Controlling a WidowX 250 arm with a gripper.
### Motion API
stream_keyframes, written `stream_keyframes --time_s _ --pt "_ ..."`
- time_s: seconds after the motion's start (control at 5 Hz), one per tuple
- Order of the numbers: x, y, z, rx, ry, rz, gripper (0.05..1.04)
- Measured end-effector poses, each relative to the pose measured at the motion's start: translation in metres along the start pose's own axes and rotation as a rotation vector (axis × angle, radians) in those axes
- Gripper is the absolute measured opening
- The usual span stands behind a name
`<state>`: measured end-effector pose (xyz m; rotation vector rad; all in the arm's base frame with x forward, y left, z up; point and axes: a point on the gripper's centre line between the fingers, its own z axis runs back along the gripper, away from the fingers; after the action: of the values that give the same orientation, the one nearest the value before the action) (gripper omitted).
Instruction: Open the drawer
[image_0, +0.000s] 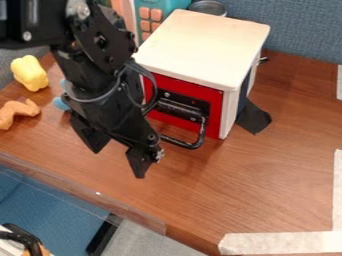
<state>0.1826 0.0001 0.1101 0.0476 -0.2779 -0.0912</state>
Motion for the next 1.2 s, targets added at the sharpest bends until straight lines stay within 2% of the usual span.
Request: stream_keyframes --time_s 0.2,0.4,0.6,0.8,1.0,1.2 --pt "-0.003 -0.002 -0.002 -0.010 0.007 0.015 0.999" --pt "-0.003 -0.004 -0.003 -0.039 -0.052 0.161 0.999" --pt "0.000 -0.006 -0.006 -0.058 -0.063 0.274 0.999" --pt "0.004 -0.008 -0.008 -0.091 -0.092 0.434 0.999" --pt "0.011 -0.010 -0.016 -0.126 -0.101 0.660 0.999" --pt "0.018 -0.007 -0.027 -0.130 -0.121 0.869 0.999"
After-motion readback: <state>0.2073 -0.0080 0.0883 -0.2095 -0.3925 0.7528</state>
